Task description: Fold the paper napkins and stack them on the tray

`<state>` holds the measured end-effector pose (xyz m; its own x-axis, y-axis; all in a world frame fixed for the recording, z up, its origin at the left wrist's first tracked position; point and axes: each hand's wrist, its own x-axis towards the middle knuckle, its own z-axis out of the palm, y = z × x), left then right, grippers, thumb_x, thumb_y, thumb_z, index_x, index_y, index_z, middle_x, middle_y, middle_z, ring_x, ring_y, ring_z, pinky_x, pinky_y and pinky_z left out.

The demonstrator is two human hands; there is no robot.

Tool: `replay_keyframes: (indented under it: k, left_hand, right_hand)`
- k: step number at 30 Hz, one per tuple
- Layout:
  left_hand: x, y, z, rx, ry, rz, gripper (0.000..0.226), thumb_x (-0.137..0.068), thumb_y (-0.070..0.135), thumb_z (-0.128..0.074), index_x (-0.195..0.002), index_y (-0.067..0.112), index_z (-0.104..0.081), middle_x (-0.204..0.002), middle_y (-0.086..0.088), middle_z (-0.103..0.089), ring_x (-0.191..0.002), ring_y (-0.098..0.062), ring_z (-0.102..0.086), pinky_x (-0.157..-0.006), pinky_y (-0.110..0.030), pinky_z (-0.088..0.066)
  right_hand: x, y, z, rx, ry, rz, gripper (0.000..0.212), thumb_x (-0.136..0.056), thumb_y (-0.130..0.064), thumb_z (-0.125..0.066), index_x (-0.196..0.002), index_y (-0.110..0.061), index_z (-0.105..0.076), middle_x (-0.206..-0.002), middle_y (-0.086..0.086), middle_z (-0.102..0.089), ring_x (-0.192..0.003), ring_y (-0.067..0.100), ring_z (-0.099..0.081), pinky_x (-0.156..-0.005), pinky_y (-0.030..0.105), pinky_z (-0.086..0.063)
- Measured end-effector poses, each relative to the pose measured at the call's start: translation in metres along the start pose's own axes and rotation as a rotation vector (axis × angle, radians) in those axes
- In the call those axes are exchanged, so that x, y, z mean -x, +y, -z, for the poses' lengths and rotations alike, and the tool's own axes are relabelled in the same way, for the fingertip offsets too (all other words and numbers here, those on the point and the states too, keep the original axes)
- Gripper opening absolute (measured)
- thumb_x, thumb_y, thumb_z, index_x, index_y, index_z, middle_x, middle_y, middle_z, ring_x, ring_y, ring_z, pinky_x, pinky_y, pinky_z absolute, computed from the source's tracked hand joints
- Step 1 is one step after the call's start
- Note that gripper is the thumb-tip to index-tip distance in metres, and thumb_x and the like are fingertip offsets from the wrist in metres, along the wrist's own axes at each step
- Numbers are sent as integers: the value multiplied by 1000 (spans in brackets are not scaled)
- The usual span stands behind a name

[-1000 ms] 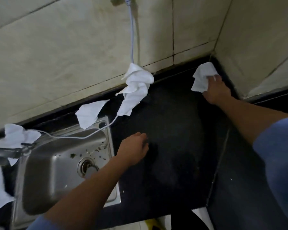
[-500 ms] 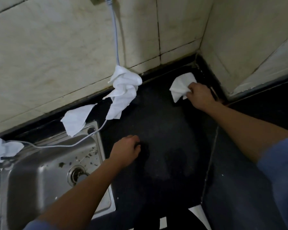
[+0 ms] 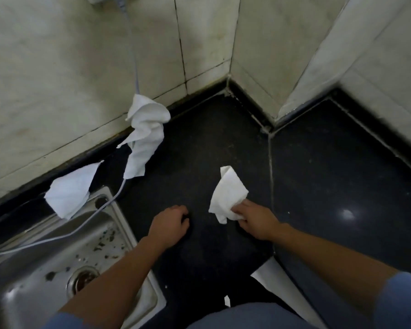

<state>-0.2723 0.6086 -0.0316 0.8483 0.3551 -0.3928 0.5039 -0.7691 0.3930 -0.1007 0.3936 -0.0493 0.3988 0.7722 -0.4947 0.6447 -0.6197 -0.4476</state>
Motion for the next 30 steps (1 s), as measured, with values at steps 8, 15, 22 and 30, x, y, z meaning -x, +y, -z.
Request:
replay_keyframes:
  k: [8,15,22,30]
  left_hand:
    - [-30,36,-21,142,8,-102,43,-86,27,-60,-127,24,-47,-117,-1,-52,-101,-21,-56,-80,-37,-49]
    - [-58,56,-31,85,-27,-86,14,-87,23,-57,-95,13,-63,-97,-5,-59,-91,-24,-58,-66,-30,-38]
    - [-47,64,-3,345,48,-78,15,-71,19,-66,-66,17,-53,-79,1,-57,-75,-17,-52,-64,-36,-46]
    - [-46,92,63,868,85,100,19,-76,1,-64,-68,16,-56,-58,1,-54,-54,-7,-44,-52,-20,-36]
  right_hand:
    - [18,8,9,112,191,-128,48,-86,-33,-60,-132,-25,-51,-131,-2,-45,-112,20,-54,-82,34,-49]
    - [7,-2,-8,36,214,-114,25,-92,-35,-56,-108,-19,-67,-113,0,-53,-103,20,-53,-76,30,-44]
    - [26,3,37,-381,371,-123,15,-91,-32,-57,-81,-23,-62,-75,-4,-62,-71,12,-57,-63,34,-48]
    - [21,-14,89,-888,476,-89,18,-92,-10,-61,-83,5,-62,-61,1,-53,-50,-2,-48,-49,14,-40]
